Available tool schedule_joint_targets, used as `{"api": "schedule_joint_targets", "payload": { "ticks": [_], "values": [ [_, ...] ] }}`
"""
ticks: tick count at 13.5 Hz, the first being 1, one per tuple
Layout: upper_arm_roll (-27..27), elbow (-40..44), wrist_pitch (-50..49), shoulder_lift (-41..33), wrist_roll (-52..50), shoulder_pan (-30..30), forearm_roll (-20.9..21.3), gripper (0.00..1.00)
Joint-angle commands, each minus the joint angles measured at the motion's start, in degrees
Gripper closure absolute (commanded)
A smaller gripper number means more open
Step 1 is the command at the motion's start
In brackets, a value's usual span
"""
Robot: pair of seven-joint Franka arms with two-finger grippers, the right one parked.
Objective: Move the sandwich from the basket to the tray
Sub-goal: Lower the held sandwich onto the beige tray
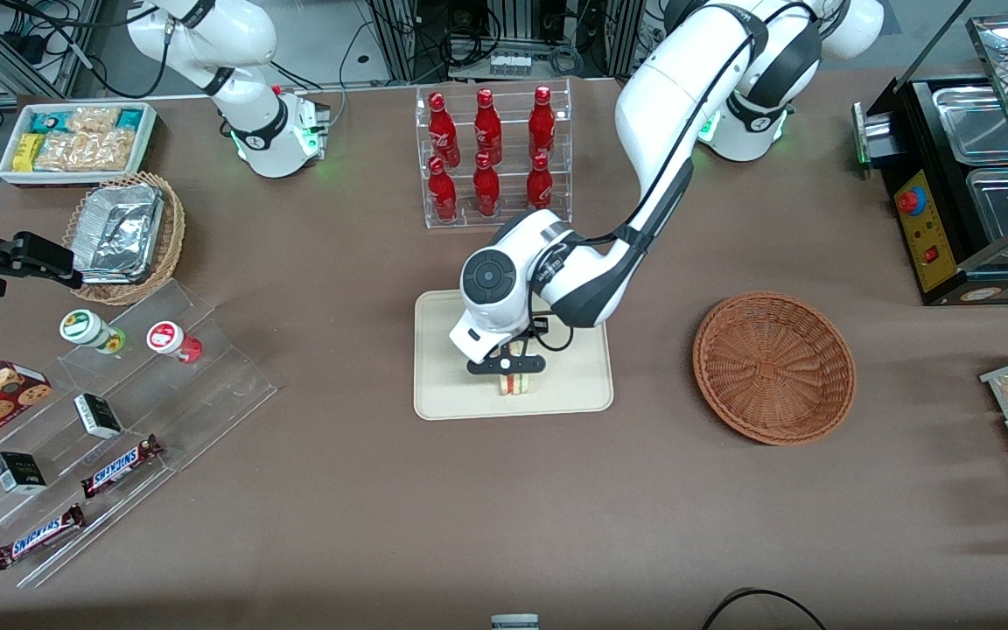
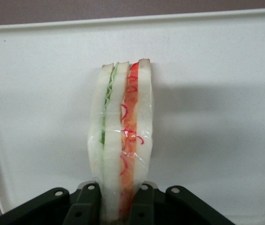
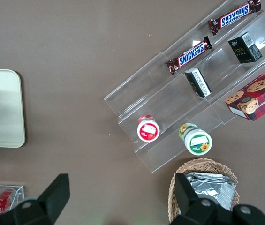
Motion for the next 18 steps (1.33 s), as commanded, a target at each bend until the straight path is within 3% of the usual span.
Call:
{"api": "schedule_joint_targets", "payload": {
  "ticks": [1,3,6,7,9,18],
  "values": [
    [0.4,2.0,0.2,1.4,-1.0,-1.4,0.5,1.00],
    [0.4,2.0,0.3,1.7,-0.8,-1.4,0.6,1.00],
    [0.4,1.8,0.4,1.7,-0.7,-1.7,0.7,0.66],
    [0.4,1.8,0.4,1.7,-0.7,-1.8,0.7,0.51],
    [0.5,1.6,0.7,1.8,-0.6,-1.9,1.0,0.00],
    [0.5,2.2,-2.1,-1.4,-0.6,-1.4,1.8,0.00]
  ]
}}
